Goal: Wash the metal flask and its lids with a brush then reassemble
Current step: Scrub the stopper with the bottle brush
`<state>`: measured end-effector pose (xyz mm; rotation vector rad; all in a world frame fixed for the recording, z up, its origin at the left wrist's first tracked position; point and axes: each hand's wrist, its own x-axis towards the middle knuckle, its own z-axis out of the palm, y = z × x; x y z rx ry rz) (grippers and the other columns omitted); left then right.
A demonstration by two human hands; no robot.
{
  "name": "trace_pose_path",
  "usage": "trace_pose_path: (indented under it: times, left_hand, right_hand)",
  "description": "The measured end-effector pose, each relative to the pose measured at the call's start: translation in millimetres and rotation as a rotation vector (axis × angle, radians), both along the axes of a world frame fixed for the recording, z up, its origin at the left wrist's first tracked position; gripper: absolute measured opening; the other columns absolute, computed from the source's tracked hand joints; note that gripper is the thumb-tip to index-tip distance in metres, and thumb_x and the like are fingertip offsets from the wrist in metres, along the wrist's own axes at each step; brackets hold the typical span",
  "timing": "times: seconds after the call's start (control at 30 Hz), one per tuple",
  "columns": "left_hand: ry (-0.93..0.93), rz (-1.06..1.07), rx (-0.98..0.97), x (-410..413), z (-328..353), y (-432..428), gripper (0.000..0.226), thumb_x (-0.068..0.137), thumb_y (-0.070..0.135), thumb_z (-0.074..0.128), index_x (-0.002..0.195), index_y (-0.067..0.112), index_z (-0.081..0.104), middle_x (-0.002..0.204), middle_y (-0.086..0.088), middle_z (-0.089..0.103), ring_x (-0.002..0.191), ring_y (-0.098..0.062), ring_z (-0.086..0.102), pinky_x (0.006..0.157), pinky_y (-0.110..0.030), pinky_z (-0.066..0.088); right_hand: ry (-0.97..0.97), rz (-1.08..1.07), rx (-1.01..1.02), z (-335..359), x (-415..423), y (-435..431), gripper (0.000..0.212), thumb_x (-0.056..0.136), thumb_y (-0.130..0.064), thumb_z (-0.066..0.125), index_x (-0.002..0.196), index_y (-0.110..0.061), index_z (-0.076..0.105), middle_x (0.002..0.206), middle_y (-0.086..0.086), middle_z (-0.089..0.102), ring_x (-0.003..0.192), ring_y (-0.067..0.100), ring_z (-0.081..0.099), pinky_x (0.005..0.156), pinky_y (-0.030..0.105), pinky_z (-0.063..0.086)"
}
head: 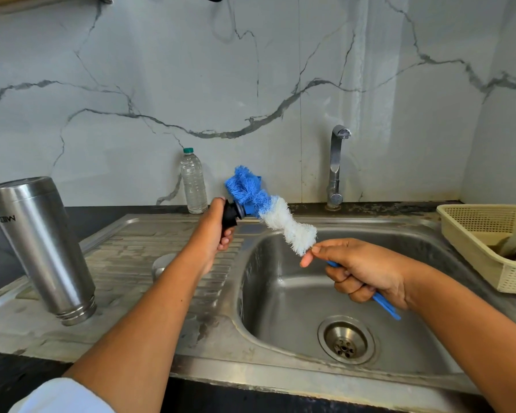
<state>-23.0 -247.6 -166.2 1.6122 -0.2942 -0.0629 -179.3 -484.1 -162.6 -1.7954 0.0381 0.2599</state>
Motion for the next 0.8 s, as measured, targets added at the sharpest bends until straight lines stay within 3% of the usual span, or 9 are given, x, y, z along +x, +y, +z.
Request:
trace_pose_path:
  times: [0.13,0.27,0.37,0.53,0.67,0.8]
  left_hand:
    - [-0.090,0.139,0.007,3,-1,2,0.034,0.106,0.044,0.035,0.098,0.016,0.053,0.066,0.004,0.043,0.052,-0.008,0.035,0.046,-0.023,0.031]
    - [-0.175,0.064,0.174,1,-9,-5,0.030,0.108,0.040,0.042,0.114,0.015,0.058,0.074,0.001,0.051,0.060,-0.011,0.043,0.051,-0.024,0.037]
    - [-0.165,0.110,0.037,4,-6,-6,0.022,0.107,0.039,0.047,0.113,0.019,0.056,0.086,-0.004,0.060,0.068,-0.013,0.051,0.057,-0.026,0.043]
    - [-0.083,0.191,-0.167,18,-9,2,0.029,0.100,0.030,0.065,0.120,0.020,0.047,0.121,-0.013,0.065,0.099,-0.021,0.067,0.077,-0.032,0.056]
    - [-0.055,0.120,-0.322,17,-8,1,0.035,0.093,0.011,0.075,0.110,0.019,0.045,0.126,-0.015,0.062,0.113,-0.023,0.069,0.101,-0.040,0.056]
    - [-0.047,0.055,-0.392,15,-8,-1,0.037,0.093,0.002,0.072,0.113,0.015,0.044,0.129,-0.016,0.062,0.114,-0.026,0.070,0.105,-0.042,0.054]
  right_hand:
    - [0.004,0.013,-0.024,0,-1,-1,0.032,0.107,-0.036,0.048,0.112,-0.017,0.073,0.063,-0.002,0.028,0.053,0.012,0.014,0.042,0.021,0.013]
    - [-0.016,-0.034,-0.053,-3,3,4,0.032,0.108,-0.036,0.047,0.108,-0.019,0.074,0.061,-0.003,0.028,0.052,0.012,0.016,0.040,0.021,0.014]
    - [-0.045,-0.088,-0.055,-2,2,1,0.032,0.107,-0.036,0.048,0.111,-0.017,0.073,0.061,-0.003,0.028,0.051,0.011,0.017,0.042,0.022,0.013]
    - [-0.108,-0.150,-0.117,-7,5,2,0.031,0.108,-0.033,0.047,0.107,-0.016,0.073,0.058,-0.004,0.030,0.049,0.010,0.019,0.045,0.024,0.013]
    - [-0.138,-0.162,-0.145,-10,7,3,0.032,0.108,-0.034,0.046,0.104,-0.020,0.074,0.058,-0.005,0.030,0.050,0.011,0.020,0.048,0.027,0.013]
    - [-0.142,-0.166,-0.142,-10,7,1,0.032,0.108,-0.034,0.046,0.104,-0.020,0.074,0.058,-0.005,0.031,0.050,0.010,0.021,0.048,0.027,0.013]
